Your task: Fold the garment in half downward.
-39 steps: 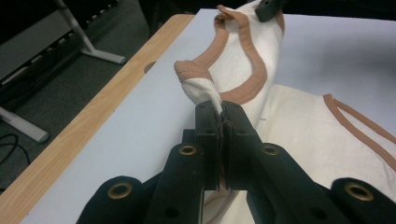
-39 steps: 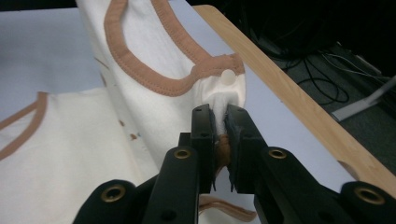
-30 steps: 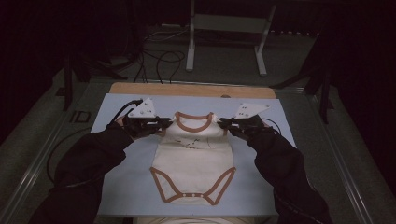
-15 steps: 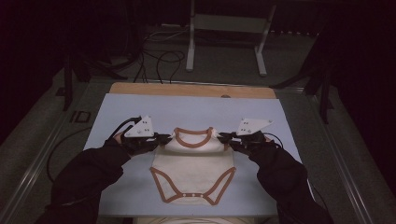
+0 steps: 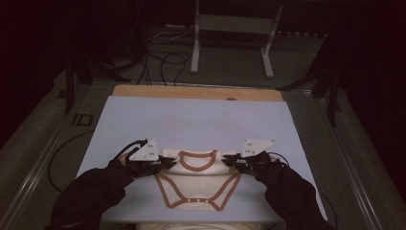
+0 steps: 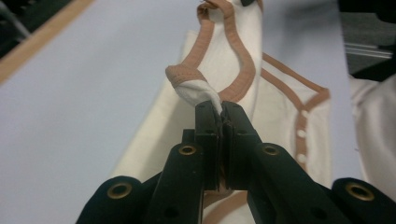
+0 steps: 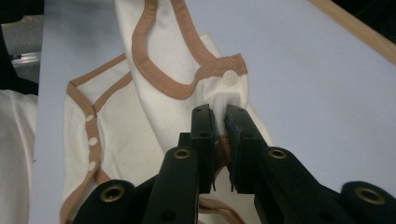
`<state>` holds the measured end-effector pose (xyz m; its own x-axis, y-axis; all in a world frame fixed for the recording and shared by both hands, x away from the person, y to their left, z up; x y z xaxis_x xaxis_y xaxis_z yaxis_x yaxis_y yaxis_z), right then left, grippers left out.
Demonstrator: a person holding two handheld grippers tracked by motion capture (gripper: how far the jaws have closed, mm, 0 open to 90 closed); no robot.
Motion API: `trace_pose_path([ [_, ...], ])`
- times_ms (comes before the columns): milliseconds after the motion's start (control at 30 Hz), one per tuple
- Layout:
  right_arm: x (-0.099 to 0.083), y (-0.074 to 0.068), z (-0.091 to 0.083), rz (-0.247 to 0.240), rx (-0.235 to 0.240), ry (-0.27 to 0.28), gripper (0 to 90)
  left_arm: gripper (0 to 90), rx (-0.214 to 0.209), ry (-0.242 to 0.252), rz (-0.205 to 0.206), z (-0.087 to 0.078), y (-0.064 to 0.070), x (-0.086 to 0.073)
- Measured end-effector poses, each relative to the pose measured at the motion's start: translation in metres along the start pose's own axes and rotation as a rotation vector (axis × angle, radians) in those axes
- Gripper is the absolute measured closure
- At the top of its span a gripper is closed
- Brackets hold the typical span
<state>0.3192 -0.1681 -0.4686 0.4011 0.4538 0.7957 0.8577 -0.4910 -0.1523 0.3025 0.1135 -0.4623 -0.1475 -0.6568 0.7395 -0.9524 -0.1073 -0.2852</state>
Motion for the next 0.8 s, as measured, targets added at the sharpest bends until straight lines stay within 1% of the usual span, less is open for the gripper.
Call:
trace_pose_path([
  [33, -0.002, -0.001, 0.000, 0.003, 0.005, -0.001, 82.1, 86.5, -0.011, 0.000, -0.003, 0.001, 0.002, -0.001],
  [100, -0.007, -0.003, 0.000, 0.017, 0.008, -0.005, 82.1, 86.2, -0.019, 0.000, -0.006, 0.003, 0.007, -0.003],
  [167, -0.011, -0.006, 0.001, 0.020, 0.016, -0.008, 82.0, 86.1, -0.027, 0.001, -0.005, 0.005, 0.011, -0.006],
  [233, -0.015, -0.009, 0.001, 0.012, 0.024, -0.009, 81.9, 86.1, -0.036, 0.003, -0.018, 0.007, 0.014, -0.010],
  [267, -0.017, -0.011, 0.002, 0.014, 0.038, -0.010, 81.9, 86.1, -0.039, 0.002, -0.022, 0.008, 0.016, -0.013],
  [300, -0.020, -0.012, 0.003, 0.012, 0.039, -0.014, 81.9, 86.1, -0.044, 0.001, -0.030, 0.009, 0.018, -0.015],
  [333, -0.022, -0.013, 0.005, 0.005, 0.036, -0.020, 81.9, 86.1, -0.055, 0.004, -0.037, 0.010, 0.020, -0.017],
  [367, -0.024, -0.015, 0.006, 0.012, 0.034, -0.029, 81.8, 85.9, -0.070, 0.015, -0.033, 0.011, 0.022, -0.018],
  [400, -0.027, -0.016, 0.007, 0.014, 0.042, -0.034, 81.7, 85.7, -0.084, 0.026, -0.028, 0.011, 0.025, -0.019],
  [467, -0.031, -0.020, 0.007, 0.019, 0.057, -0.046, 81.3, 85.2, -0.100, 0.030, -0.031, 0.011, 0.029, -0.021],
  [533, -0.035, -0.023, 0.008, 0.022, 0.072, -0.058, 80.9, 84.8, -0.108, 0.025, -0.044, 0.012, 0.031, -0.025],
  [567, -0.037, -0.024, 0.009, 0.014, 0.077, -0.064, 80.8, 84.8, -0.119, 0.025, -0.051, 0.013, 0.033, -0.026],
  [600, -0.038, -0.025, 0.010, 0.004, 0.081, -0.066, 80.8, 84.8, -0.128, 0.023, -0.051, 0.013, 0.035, -0.027],
  [667, -0.041, -0.028, 0.009, 0.011, 0.090, -0.072, 80.7, 84.4, -0.141, 0.018, -0.045, 0.015, 0.041, -0.027],
  [700, -0.042, -0.029, 0.009, 0.005, 0.091, -0.071, 80.7, 83.7, -0.148, 0.021, -0.045, 0.014, 0.043, -0.027],
  [767, -0.044, -0.032, 0.008, 0.013, 0.105, -0.073, 80.6, 83.7, -0.152, 0.031, -0.041, 0.014, 0.050, -0.025],
  [800, -0.046, -0.034, 0.007, 0.005, 0.110, -0.072, 80.2, 83.4, -0.157, 0.030, -0.041, 0.013, 0.052, -0.025],
])
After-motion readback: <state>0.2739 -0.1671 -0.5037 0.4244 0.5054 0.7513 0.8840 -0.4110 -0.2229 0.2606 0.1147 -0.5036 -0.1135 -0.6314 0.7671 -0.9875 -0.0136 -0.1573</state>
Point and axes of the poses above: each handheld gripper's, and its own axes: z roughly forward along the jaws, x roughly out of its top, y roughly to its right, the point moved 5 cm from there along z, roughly forward along the jaws, and after that the axes turned 15 degrees about z, right-handed, at the moved point
